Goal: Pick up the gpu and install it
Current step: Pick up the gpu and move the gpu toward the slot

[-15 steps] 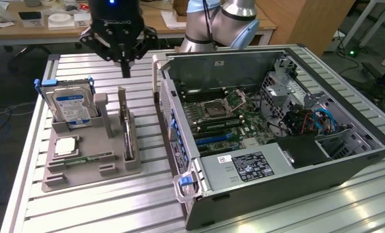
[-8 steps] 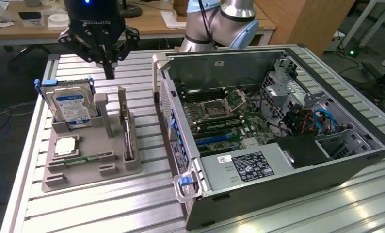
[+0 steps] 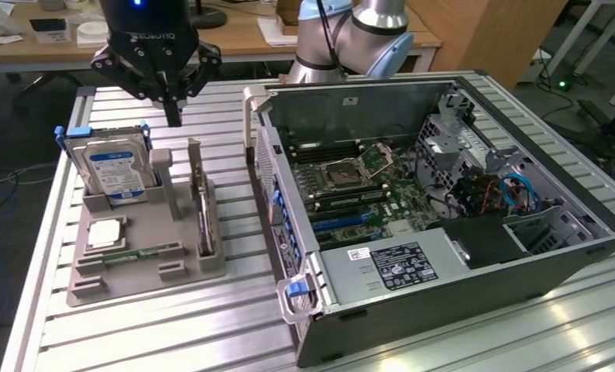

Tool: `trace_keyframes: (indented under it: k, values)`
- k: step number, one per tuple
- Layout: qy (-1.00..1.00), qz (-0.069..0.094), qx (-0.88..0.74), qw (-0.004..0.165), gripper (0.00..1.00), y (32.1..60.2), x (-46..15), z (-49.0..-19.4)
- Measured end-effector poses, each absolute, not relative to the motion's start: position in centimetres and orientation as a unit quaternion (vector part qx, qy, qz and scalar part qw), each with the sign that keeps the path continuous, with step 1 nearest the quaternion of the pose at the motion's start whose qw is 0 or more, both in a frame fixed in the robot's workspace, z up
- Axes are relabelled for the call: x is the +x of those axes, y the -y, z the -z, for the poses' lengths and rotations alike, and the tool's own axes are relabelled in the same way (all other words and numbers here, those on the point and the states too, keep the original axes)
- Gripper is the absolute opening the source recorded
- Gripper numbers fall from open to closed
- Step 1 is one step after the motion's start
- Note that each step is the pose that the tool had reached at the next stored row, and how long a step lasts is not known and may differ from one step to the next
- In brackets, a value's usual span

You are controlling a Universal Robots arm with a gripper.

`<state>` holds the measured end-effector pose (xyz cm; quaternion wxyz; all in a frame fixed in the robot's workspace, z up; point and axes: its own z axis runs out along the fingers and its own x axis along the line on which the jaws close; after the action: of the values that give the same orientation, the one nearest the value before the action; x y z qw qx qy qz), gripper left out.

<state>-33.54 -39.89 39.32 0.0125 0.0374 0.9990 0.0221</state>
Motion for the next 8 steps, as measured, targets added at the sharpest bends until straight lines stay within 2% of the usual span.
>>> trace_keyframes:
  k: [8]
  values:
    - [-0.999,-0.022,0.037,0.012,0.11,39.89,-33.54,-39.32]
